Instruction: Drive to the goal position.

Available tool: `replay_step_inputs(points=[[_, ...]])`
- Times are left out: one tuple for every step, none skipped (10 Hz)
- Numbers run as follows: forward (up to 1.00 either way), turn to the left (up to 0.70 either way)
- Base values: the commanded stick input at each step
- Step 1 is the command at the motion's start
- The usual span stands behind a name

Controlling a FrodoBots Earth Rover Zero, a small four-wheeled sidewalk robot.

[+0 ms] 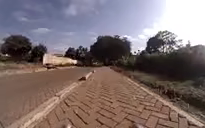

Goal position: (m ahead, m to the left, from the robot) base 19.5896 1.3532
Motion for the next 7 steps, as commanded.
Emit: replay_step_inputs(points=[[0.70,0.00],[0.70,0.00],[0.70,0.00],[0.70,0.00],[0.70,0.00],[0.70,0.00],[0.70,0.00]])
